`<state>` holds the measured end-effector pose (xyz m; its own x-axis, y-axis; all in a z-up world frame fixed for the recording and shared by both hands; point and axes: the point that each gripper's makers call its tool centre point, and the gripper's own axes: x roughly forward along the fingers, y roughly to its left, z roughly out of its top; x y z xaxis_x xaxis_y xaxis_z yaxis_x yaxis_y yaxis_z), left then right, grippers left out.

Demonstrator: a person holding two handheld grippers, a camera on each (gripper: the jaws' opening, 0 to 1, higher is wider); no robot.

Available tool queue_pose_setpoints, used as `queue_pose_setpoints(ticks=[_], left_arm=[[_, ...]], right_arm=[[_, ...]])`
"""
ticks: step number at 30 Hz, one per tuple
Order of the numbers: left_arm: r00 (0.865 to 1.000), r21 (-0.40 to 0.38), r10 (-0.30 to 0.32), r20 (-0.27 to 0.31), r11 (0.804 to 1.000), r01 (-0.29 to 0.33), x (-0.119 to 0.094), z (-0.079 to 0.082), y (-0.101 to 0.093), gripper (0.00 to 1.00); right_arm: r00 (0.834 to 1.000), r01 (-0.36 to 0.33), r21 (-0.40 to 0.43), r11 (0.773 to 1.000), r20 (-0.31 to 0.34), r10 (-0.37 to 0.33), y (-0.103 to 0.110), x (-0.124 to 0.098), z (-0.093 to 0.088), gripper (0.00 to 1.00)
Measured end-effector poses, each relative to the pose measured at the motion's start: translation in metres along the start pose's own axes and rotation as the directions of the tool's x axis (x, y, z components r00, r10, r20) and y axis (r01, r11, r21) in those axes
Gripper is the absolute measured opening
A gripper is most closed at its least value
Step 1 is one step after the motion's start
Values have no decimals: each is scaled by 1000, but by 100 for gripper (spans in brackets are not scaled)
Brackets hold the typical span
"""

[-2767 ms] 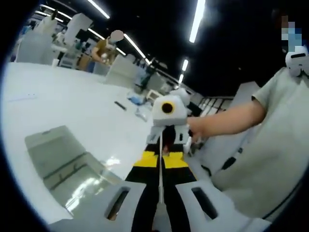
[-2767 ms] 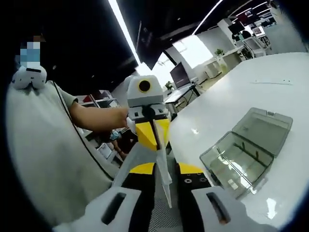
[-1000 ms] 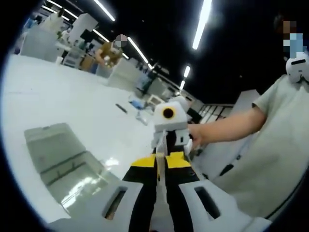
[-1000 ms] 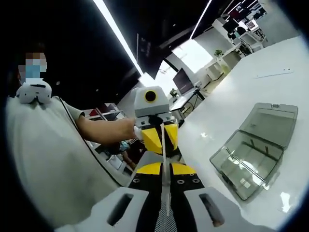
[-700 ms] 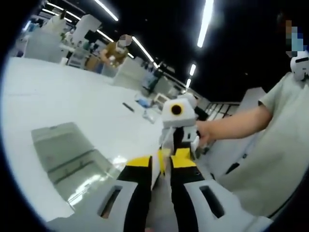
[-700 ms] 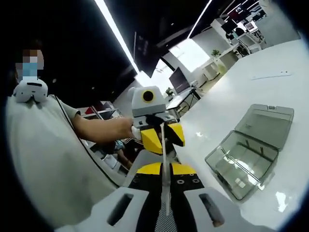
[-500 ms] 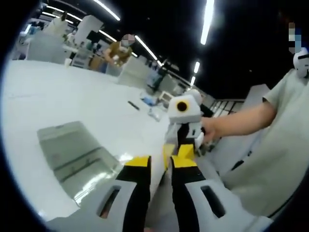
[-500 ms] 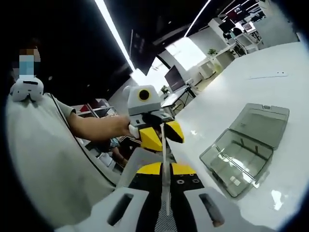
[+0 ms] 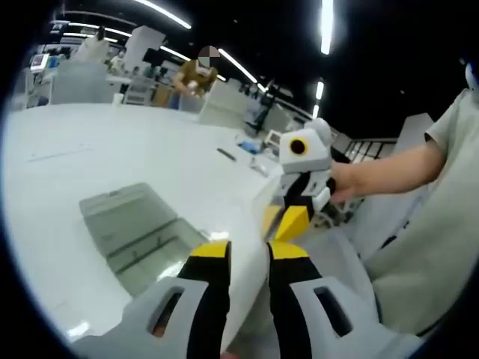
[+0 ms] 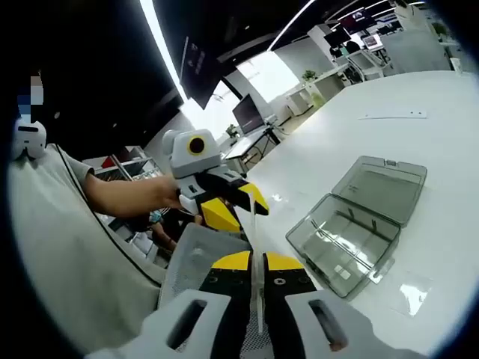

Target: Insert the divider into the dual guide fixture by aligning both edges with the guide slots and pushing it downward to the bottom, including one-sided entry, uneven engagement, binding, and posture correction.

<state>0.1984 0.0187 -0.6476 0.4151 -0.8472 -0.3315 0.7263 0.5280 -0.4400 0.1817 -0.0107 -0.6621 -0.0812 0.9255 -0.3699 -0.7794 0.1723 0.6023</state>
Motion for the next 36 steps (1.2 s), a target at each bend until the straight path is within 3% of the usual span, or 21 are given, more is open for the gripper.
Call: queue_pose_setpoints(ticks=[8,11,21,32,36], left_arm=[[998,32,59,-21,998,-58,-3,-1,2,22],[997,59,76,-34,996,-74,-4,-4,2,22],[992,82,112,-52,991,-108,-7,-9,4,22],[990,92,133,-52,987,-128,-14,-10,12,22],[990,91,133,-54,988,-128,-16,-11,15,22]], right_arm=[[992,111,22,994,-60,-110,-14,0,-5,0],[986,147,87,985,-86,-139,-19,-1,-8,0],[972,222,167,961,-118,-204,-26,2,-5,0],[943,315,209,926,-175,-282,-35,8,-5,0],[922,371,231,899,-205,-328,-42,10,-6,0]])
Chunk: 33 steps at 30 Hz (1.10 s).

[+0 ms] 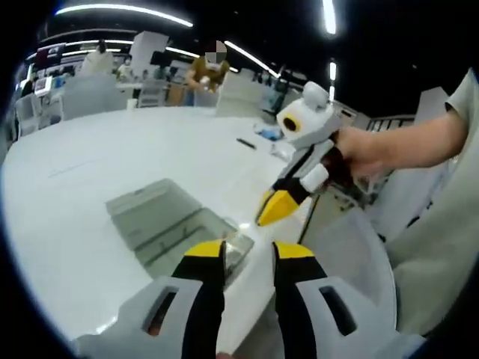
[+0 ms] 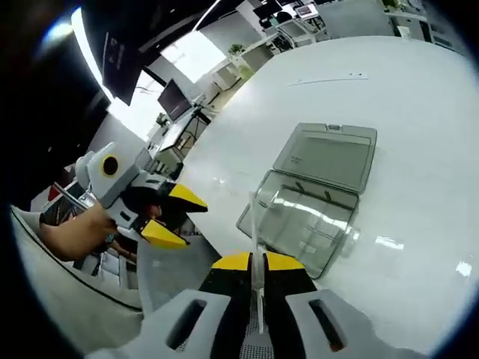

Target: Insert the divider into the dual guide fixture by aligning both edges with the guide slots and pushing it downward to the bottom, including one-sided entry, uneven engagement, binding, and posture correction.

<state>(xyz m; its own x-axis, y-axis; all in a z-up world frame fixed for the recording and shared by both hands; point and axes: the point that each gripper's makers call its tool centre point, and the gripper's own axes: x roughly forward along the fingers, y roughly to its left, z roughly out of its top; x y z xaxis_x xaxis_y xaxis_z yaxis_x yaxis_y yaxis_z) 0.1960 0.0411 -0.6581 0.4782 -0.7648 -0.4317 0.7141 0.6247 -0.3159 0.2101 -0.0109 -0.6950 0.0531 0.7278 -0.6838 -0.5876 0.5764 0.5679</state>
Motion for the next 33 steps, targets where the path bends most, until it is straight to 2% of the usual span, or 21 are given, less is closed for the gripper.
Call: queue_pose_setpoints(ticks=[10,12,14,18,20,23,27,29,33], left_arm=[[1000,23,5,-11,1000,-5,-2,-1,7,21],[1000,30,9,-16,999,-9,-2,-1,9,21],[1000,42,16,-24,999,-15,-2,-2,11,21],[999,63,21,-31,998,-19,-2,-2,12,21],[999,65,21,-33,998,-19,-1,-3,12,21],[999,62,17,-31,998,-15,-2,-2,10,21],[999,66,19,-34,998,-17,0,-2,14,21],[999,64,24,-31,998,-22,-1,-1,15,21],[999,62,37,-26,997,-35,-4,1,19,21]], right_arm=[[994,99,44,994,-48,-97,-7,6,8,0],[992,115,73,991,-57,-111,-7,7,10,0],[987,149,93,984,-81,-142,-11,7,9,0],[982,175,127,976,-101,-163,-13,11,14,0],[982,182,144,973,-75,-172,-13,13,22,0],[972,225,169,960,-112,-208,-18,14,19,0],[970,235,208,949,-108,-217,-22,19,25,0],[963,259,192,947,-131,-237,-26,21,24,0],[956,283,184,941,-137,-260,-32,25,28,0]])
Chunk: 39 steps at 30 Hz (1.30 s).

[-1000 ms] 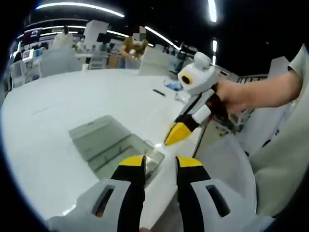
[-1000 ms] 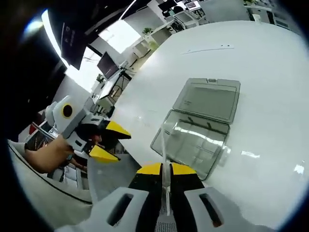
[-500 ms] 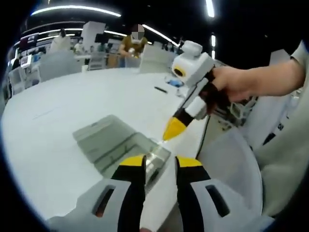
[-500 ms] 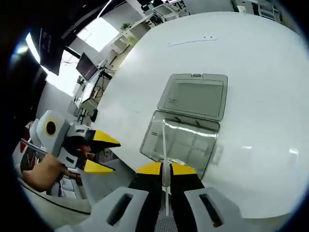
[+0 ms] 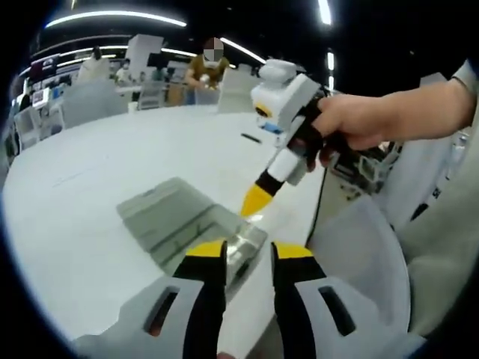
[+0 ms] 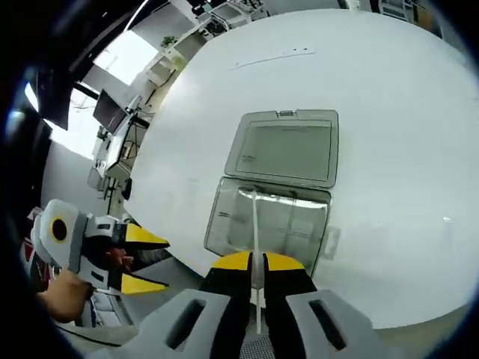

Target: Insert the divider into the dual guide fixture by aligning both edges with the guide slots and pushing it downward to the bottom, including one-sided entry, uneven engagement, binding, and posture correction.

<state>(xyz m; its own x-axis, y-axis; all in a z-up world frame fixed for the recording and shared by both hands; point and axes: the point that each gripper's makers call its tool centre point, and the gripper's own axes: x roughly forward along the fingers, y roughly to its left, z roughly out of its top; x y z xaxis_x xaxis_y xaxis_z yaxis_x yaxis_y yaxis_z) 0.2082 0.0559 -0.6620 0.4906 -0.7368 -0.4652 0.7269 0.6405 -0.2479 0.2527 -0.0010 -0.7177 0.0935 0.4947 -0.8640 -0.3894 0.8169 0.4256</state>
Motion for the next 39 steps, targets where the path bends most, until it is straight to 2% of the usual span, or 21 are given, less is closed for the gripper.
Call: queue_pose_setpoints(ticks=[2,8,12,13,14,19,24,27,39], left_arm=[[1000,-2,6,1,1000,-6,0,0,2,21],[1000,12,23,-6,1000,-23,0,-2,4,21],[999,23,30,-10,999,-30,1,-3,4,21],[999,24,31,-10,999,-31,1,-3,4,22],[999,25,34,-10,999,-34,2,-3,5,22],[998,33,51,-19,998,-51,2,-3,7,24],[998,30,61,-23,998,-60,1,-5,9,25],[997,36,69,-27,997,-68,1,-7,10,26],[996,36,89,-31,995,-88,2,-11,12,43]], right_arm=[[1000,1,14,1000,9,-1,1,0,3,0],[999,35,58,998,-27,-33,-1,2,1,0],[997,66,48,997,-46,-64,-3,3,1,0],[994,78,78,994,-85,-71,-3,3,-5,0],[995,69,94,993,-81,-61,-1,4,-4,0],[993,85,72,994,-92,-78,-1,5,-6,0],[990,94,103,990,-113,-82,-1,8,-8,0],[987,119,102,988,-118,-107,-5,11,-7,0],[977,163,130,978,-160,-142,-9,18,-10,0]])
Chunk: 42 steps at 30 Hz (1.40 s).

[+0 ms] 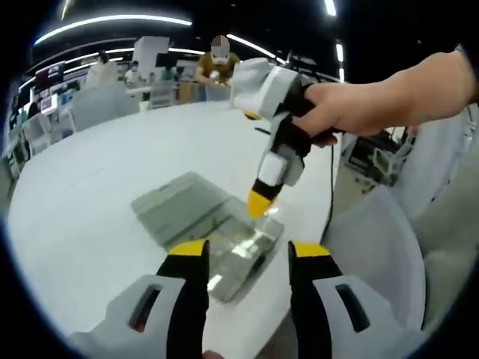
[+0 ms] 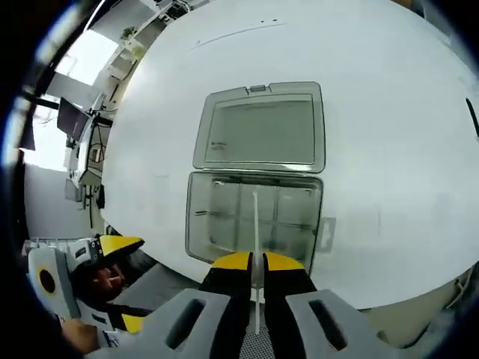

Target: Insert the divider into the dual guide fixture by aligning both edges with the guide slots and pushing it downward to the bottom, including one-sided entry, uneven engagement, binding, and posture correction.

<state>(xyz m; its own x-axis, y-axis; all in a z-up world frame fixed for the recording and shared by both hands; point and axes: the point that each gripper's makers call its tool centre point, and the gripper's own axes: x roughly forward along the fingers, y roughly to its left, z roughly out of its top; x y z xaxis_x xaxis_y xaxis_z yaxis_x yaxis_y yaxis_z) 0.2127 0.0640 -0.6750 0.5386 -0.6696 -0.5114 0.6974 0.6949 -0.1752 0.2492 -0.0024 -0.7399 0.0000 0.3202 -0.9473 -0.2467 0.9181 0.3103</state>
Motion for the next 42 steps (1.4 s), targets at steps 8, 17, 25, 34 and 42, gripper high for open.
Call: queue_pose_setpoints(ticks=[8,17,25,34,42], left_arm=[[1000,-1,20,2,1000,-20,0,-3,2,54],[1000,-8,28,-1,1000,-28,1,-5,2,64],[999,-12,34,-6,999,-34,1,-8,4,69],[999,-24,40,-2,999,-40,0,-11,8,70],[999,-34,44,-1,998,-44,-1,-12,10,70]], right_arm=[[1000,25,10,1000,-4,-25,0,2,2,0],[999,39,45,998,-40,-38,-3,7,2,0],[998,42,55,998,-50,-39,-3,10,4,0],[997,47,62,997,-71,-43,-5,18,6,0],[996,57,70,996,-79,-51,-8,22,5,0]])
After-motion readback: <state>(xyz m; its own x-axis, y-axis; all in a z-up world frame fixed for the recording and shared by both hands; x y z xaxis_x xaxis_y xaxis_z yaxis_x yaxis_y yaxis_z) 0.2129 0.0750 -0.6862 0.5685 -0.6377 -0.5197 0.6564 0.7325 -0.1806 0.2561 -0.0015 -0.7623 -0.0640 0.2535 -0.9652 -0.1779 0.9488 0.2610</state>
